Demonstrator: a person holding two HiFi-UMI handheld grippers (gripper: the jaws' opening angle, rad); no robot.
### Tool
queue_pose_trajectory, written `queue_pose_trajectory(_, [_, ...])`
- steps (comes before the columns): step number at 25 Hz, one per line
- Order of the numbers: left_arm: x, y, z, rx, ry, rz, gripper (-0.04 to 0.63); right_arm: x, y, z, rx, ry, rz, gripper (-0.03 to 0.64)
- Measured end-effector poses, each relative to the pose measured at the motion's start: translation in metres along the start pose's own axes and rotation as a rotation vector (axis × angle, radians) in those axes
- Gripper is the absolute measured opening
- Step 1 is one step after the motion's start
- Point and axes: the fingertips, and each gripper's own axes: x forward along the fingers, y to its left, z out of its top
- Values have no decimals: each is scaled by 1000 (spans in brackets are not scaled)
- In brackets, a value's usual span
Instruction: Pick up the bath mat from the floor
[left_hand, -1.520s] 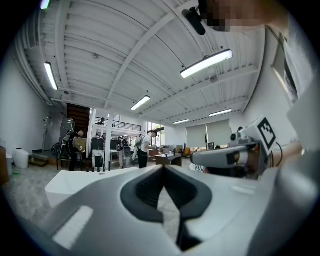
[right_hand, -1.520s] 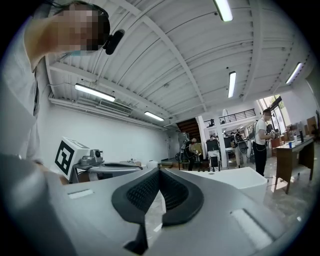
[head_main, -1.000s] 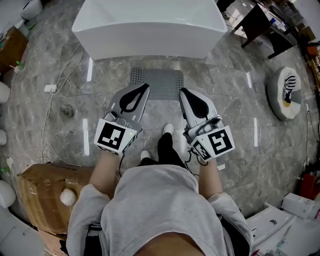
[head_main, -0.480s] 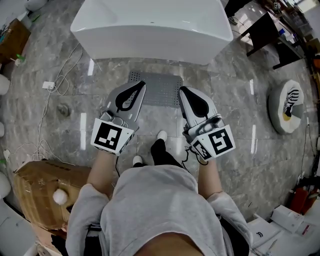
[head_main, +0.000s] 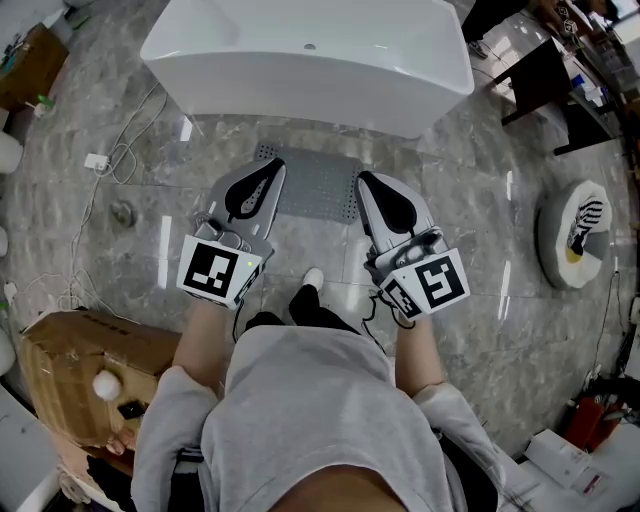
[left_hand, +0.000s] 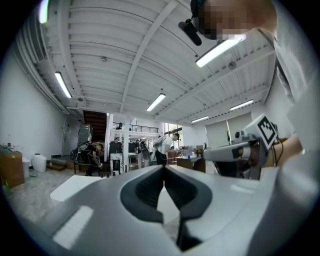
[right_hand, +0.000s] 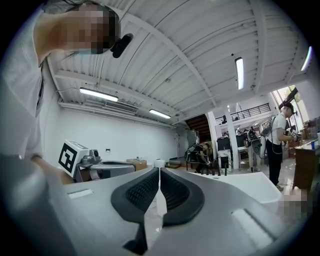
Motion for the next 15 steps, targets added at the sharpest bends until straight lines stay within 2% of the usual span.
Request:
queue_pose_trajectory(6, [15, 0, -1, 7, -1, 29, 2, 7, -19, -3, 8, -2, 21, 9])
queue_pose_trajectory(15, [24, 12, -4, 19, 9, 20, 2, 23, -28, -7, 26, -9, 12, 9])
